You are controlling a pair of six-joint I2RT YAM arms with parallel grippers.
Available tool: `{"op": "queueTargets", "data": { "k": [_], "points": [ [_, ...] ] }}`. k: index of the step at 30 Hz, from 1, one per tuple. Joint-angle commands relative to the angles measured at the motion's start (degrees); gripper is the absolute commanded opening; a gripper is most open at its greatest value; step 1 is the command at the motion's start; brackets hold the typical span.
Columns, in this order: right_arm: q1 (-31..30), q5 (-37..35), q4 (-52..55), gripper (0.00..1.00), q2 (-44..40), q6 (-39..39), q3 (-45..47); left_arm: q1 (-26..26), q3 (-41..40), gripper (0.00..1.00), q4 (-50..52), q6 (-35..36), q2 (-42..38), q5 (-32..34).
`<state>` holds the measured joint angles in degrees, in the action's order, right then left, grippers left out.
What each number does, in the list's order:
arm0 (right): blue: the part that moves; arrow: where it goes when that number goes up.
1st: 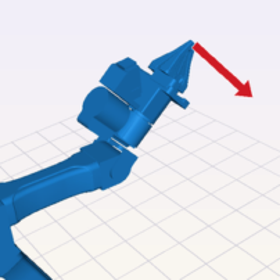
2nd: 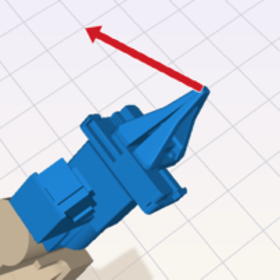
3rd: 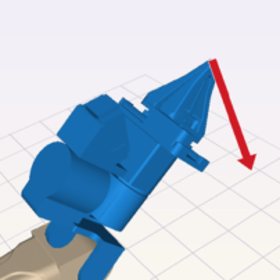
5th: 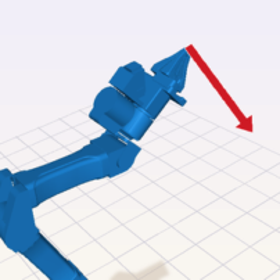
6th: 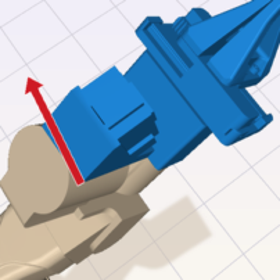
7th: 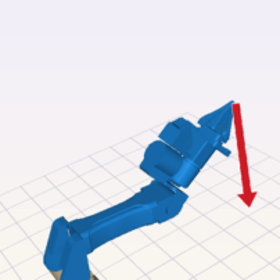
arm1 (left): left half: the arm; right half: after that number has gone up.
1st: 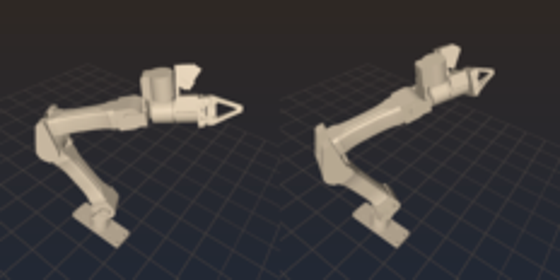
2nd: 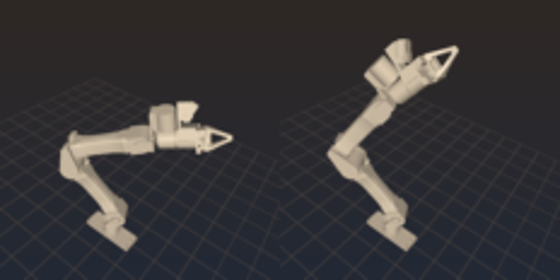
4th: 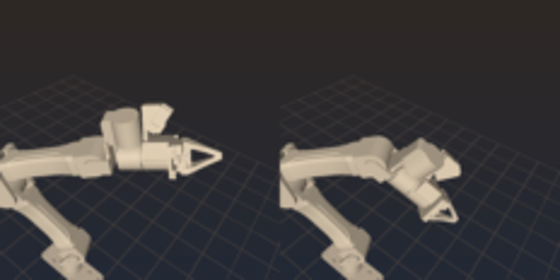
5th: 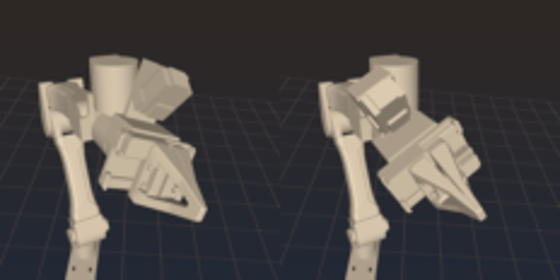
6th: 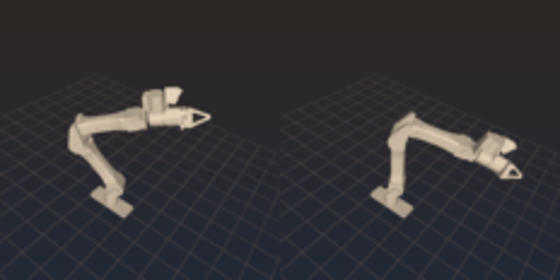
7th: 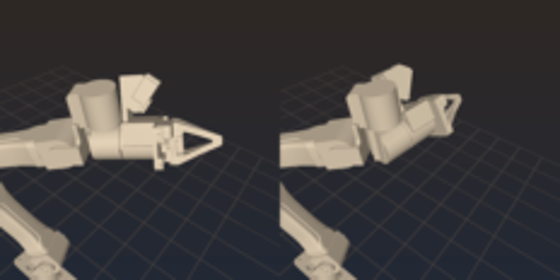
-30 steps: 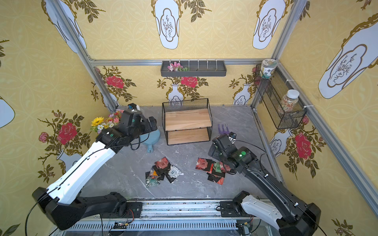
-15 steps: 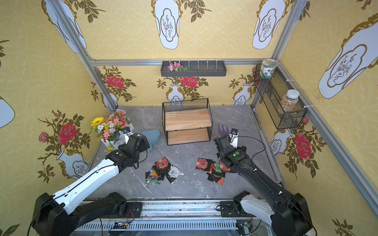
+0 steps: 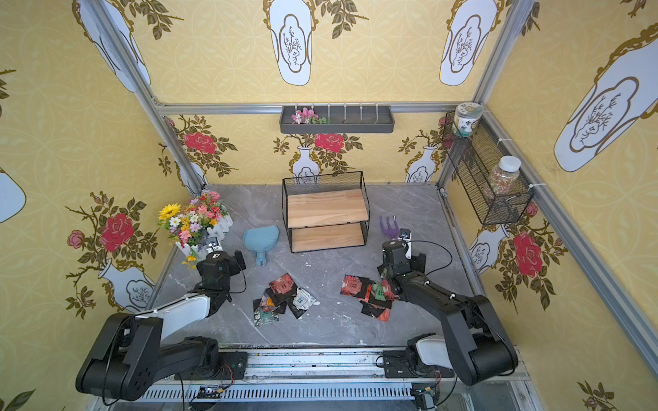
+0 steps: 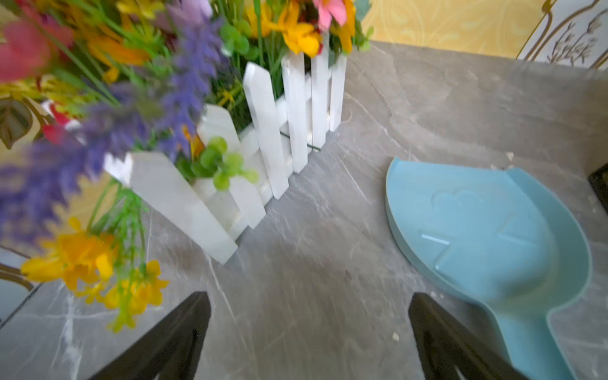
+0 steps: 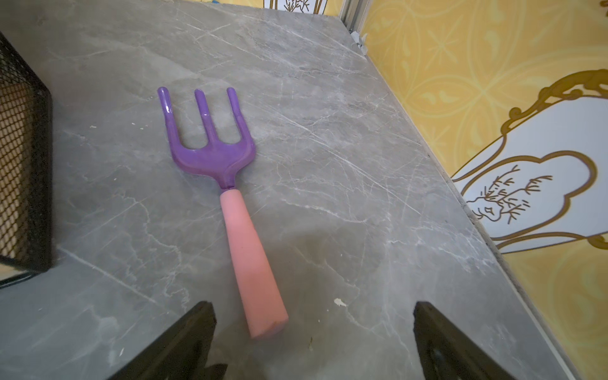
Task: Remove the tea bags from the shelf
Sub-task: Reset both arms
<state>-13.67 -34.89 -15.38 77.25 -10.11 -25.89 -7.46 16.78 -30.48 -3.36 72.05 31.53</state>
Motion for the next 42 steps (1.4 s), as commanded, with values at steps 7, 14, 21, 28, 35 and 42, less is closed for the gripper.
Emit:
{"op": "queueTargets", "data": {
  "k": [7,14,21,28,35,42],
  "points": [
    [7.7,12.0,-22.6,0.97,2.3,5.6,5.8,5.1,-1.8,1.00,-20.6,2.0,5.4,-9.6],
    [12.4,22.1,-35.1,0.97,1.1,5.0,13.8,7.5,-11.2,1.00,-32.6,0.0,1.6,-12.5],
    [12.5,21.6,-40.0,0.97,5.2,5.8,14.0,7.5,-13.2,1.00,-40.0,-0.5,4.8,-10.2],
    [11.4,20.0,-37.2,0.97,4.7,5.4,13.1,7.6,-12.7,1.00,-40.2,-0.7,5.6,-10.0],
    [11.1,20.1,-37.7,0.97,4.9,5.9,13.1,7.6,-13.2,1.00,-40.4,-0.8,4.9,-9.9],
    [11.0,20.1,-37.2,0.97,5.0,5.9,12.9,7.6,-13.2,1.00,-40.3,-0.7,4.9,-9.9]
  ]
}}
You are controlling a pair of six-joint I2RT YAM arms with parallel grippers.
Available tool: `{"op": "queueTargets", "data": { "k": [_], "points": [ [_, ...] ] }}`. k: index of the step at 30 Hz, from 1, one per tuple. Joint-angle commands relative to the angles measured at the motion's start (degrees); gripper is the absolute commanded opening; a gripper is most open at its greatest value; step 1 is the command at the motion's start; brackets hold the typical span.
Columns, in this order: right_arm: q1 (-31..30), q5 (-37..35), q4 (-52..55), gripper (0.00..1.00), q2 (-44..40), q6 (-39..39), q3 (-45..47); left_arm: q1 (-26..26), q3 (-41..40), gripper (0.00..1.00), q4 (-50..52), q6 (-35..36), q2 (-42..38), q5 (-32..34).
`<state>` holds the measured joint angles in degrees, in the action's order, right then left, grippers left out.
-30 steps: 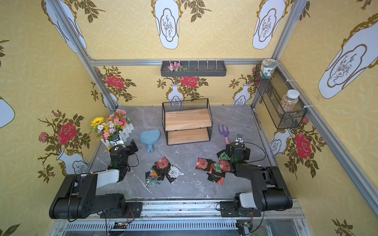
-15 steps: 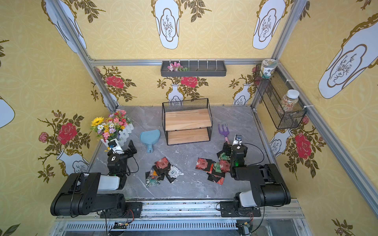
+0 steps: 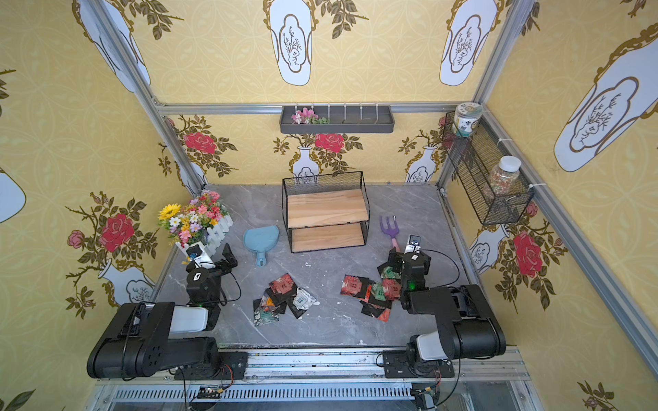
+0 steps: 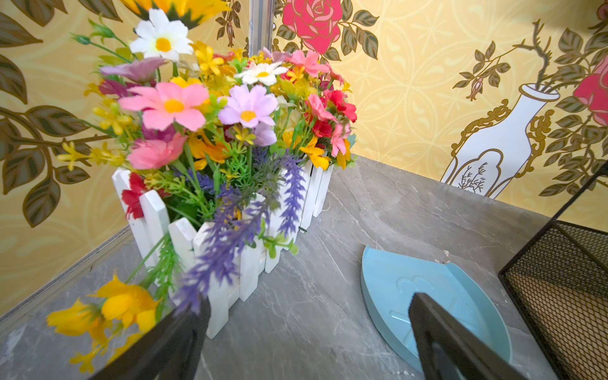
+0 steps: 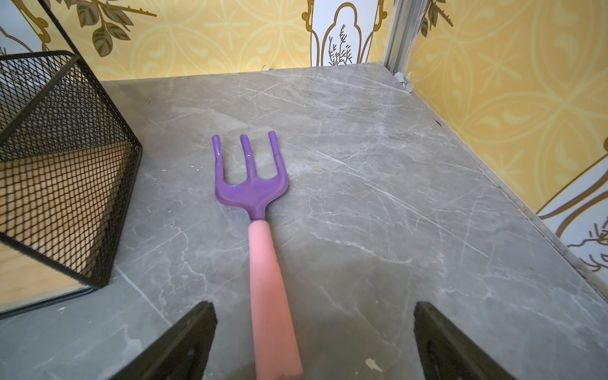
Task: Remove the tea bags from the shelf
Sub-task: Reset both arms
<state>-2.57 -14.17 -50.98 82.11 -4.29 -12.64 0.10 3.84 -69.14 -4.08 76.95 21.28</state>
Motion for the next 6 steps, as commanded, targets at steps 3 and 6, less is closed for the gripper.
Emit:
{"op": "queueTargets", "data": {
  "k": [3,6],
  "points": [
    [0.0,-0.6,-1.4,0.97,0.4,0.1,-0.6,0.1,-0.3,1.00,-1.6,0.0,0.0,0.3],
    [0.0,-0.5,-1.9,0.97,-0.1,0.1,-0.1,0.1,-0.2,1.00,-1.7,0.0,0.1,0.3]
  ]
}}
